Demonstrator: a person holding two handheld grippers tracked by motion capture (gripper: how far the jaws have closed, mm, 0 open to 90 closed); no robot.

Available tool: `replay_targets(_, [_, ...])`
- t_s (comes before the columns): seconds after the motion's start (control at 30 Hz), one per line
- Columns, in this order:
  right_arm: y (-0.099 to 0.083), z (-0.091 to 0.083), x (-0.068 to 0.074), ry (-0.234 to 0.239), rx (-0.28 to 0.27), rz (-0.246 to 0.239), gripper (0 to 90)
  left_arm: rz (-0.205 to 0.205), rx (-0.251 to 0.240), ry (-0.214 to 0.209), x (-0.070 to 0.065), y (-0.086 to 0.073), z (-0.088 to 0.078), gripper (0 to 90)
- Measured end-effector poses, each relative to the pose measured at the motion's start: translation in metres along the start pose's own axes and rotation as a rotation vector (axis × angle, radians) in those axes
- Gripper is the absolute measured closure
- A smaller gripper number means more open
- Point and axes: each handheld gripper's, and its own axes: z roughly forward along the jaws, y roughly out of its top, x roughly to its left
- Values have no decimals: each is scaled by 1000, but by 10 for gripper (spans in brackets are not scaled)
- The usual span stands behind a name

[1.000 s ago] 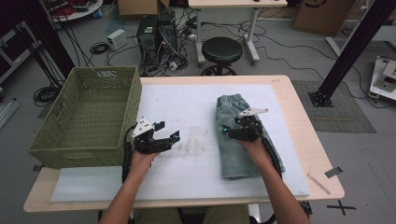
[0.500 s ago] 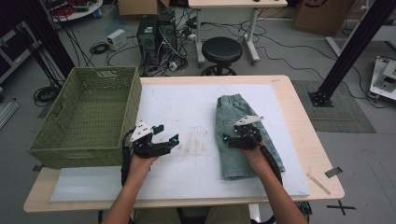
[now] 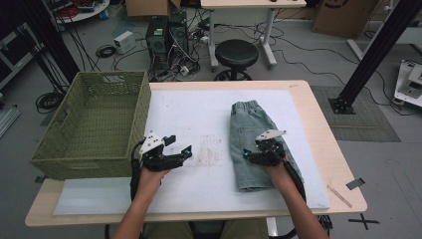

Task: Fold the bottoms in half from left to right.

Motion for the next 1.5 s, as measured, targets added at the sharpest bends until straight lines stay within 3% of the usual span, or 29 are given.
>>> replay_targets(0.07, [1, -7, 1, 31, -39, 22, 387, 2, 1, -1, 0, 0, 0, 231])
replay_targets(0.13, [-1, -13, 7, 49, -59, 2, 387, -1, 0, 0, 1, 0, 0, 231])
replay_targets(0.27, [-11, -10, 20, 53, -27, -54, 385, 0, 3, -6, -1, 0, 2, 231])
replay_targets(0.37, [-13, -6, 27, 22, -8, -95, 362, 5, 4, -9, -2, 1, 2, 231])
replay_targets(0.47, [-11, -13, 28, 48, -16, -90, 363, 3, 0, -8, -3, 2, 2, 231])
replay_targets(0.57, [-15, -24, 26, 82, -62, -41, 384, 3, -1, -8, -2, 3, 2, 231])
replay_targets(0.67, [-23, -29, 27, 108, -41, -43, 403, 5, -2, -8, -3, 3, 3, 231])
replay_targets(0.8, [-33, -25, 35, 113, 20, -108, 387, 8, 1, -11, -5, 3, 4, 231])
replay_targets(0.93, [-33, -30, 33, 140, -13, -93, 383, 10, 3, -11, -6, 4, 5, 231])
replay_targets(1.0, [-33, -36, 32, 181, -49, -65, 384, 8, 8, -9, -5, 4, 5, 231])
replay_targets(1.13, [-39, -34, 35, 165, -12, -101, 393, 3, 3, -7, -5, 3, 6, 231])
replay_targets(1.33, [-41, -33, 36, 174, -14, -87, 393, 3, 8, -9, -5, 3, 7, 231])
replay_targets(1.4, [-41, -35, 34, 185, -26, -77, 393, 3, 8, -11, -5, 3, 7, 231])
replay_targets(1.43, [-42, -44, 30, 214, -69, -42, 402, 3, 8, -10, -5, 2, 7, 231])
replay_targets(1.5, [-43, -46, 29, 208, -79, -43, 407, 3, 8, -10, -5, 2, 8, 231])
